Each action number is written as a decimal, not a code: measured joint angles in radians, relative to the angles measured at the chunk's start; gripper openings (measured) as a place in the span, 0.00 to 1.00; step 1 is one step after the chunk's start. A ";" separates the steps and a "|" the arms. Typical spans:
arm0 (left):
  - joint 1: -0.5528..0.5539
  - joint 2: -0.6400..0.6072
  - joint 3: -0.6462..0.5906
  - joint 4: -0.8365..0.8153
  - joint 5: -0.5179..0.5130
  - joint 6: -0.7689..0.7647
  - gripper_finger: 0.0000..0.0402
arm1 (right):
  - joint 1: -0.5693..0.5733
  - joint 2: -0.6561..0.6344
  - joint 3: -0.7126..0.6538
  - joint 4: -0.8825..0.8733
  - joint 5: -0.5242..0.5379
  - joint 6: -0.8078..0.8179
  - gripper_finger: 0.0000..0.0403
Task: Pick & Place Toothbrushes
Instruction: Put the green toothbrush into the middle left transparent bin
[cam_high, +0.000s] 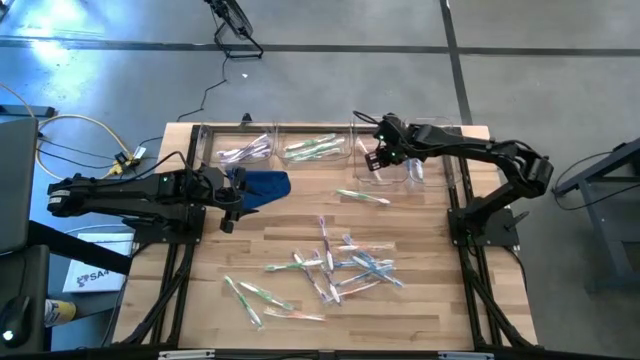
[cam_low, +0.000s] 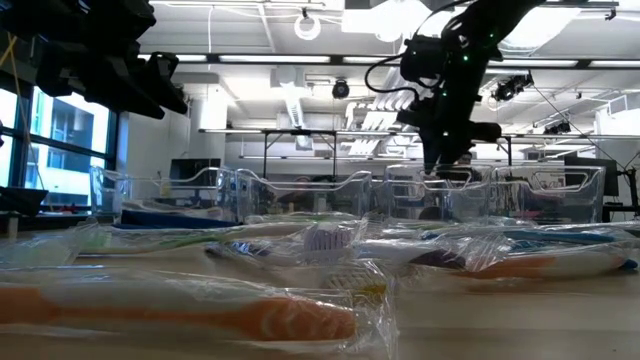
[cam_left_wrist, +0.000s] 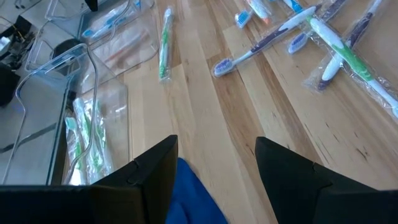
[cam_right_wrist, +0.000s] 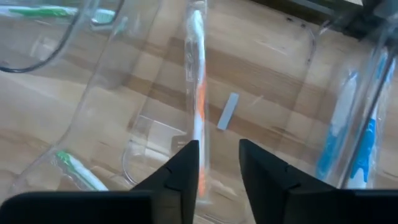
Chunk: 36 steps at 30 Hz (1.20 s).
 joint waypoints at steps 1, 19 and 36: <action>0.000 0.000 0.000 0.000 0.000 0.000 0.52 | 0.000 0.000 0.001 0.001 0.000 0.001 0.29; 0.000 0.000 0.000 0.000 -0.001 0.000 0.52 | 0.134 -0.239 0.001 -0.002 0.033 -0.047 0.01; 0.000 0.000 0.000 0.000 -0.001 0.000 0.52 | 0.467 -0.350 0.002 0.129 0.263 -0.093 0.01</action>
